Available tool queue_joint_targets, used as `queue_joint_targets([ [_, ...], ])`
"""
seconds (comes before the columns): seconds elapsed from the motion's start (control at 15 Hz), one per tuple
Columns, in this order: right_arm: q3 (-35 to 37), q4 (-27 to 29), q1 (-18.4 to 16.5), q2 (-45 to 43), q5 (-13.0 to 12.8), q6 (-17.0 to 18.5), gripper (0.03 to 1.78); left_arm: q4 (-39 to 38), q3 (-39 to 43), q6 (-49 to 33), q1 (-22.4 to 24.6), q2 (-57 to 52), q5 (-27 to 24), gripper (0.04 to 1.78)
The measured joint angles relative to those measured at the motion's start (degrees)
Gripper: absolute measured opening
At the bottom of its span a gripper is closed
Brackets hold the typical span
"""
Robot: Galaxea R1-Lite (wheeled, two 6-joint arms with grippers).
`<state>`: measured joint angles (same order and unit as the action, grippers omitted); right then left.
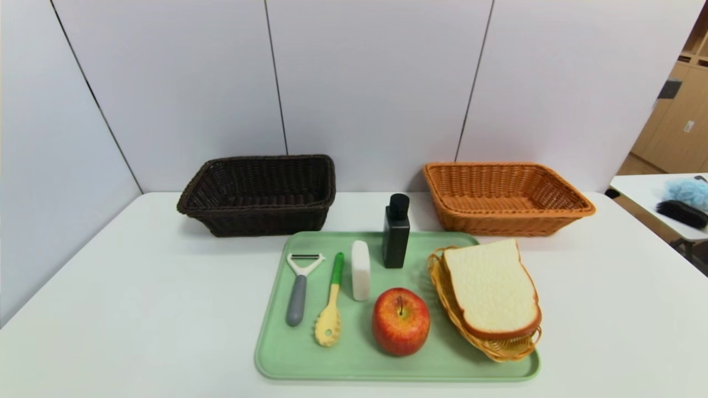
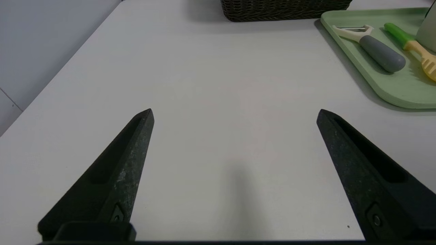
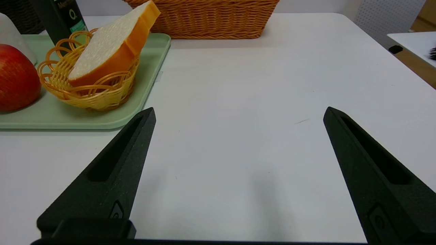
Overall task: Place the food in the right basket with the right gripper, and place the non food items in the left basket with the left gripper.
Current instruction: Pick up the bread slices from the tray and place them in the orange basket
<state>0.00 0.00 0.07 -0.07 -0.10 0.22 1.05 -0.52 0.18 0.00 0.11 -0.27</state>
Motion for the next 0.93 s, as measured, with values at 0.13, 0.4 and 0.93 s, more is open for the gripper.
queue_joint_targets([
  [0.13,0.0,0.0,0.0,0.0,0.0,-0.2,1.7,0.0,0.0,0.0,0.0,0.0,0.0,1.69],
  [0.4,0.0,0.1,0.0,0.0,0.1,-1.0,1.7,-0.8,0.5,1.3,0.0,0.0,0.1,1.69],
  [0.93,-1.3,-1.3,0.0,0.0,0.9,-2.2,1.7,-4.0,-0.2,3.4,0.0,0.0,-1.9,1.69],
])
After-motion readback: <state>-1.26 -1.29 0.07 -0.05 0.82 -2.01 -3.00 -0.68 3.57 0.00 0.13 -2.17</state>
